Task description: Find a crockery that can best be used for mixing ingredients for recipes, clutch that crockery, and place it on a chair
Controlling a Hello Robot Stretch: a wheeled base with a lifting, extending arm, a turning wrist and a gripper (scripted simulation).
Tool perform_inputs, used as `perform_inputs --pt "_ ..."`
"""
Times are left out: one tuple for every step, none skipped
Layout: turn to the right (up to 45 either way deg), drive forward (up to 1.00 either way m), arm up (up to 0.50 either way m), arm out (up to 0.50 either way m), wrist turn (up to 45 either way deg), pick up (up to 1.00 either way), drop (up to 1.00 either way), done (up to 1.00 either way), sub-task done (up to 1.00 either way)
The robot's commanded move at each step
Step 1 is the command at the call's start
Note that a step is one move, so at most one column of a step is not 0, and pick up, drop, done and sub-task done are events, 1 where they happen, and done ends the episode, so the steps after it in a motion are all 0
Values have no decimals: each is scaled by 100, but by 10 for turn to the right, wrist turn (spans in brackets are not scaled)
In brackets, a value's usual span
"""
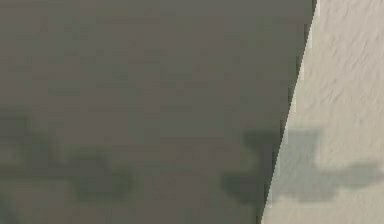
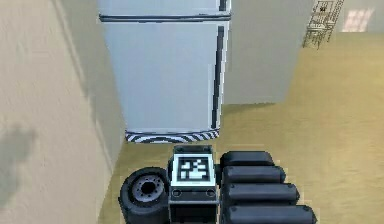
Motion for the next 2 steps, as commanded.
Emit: perform_inputs --pt "450 0 0 0 0 0 0 0 0" --pt "90 0 0 0 0 0 0 0 0"
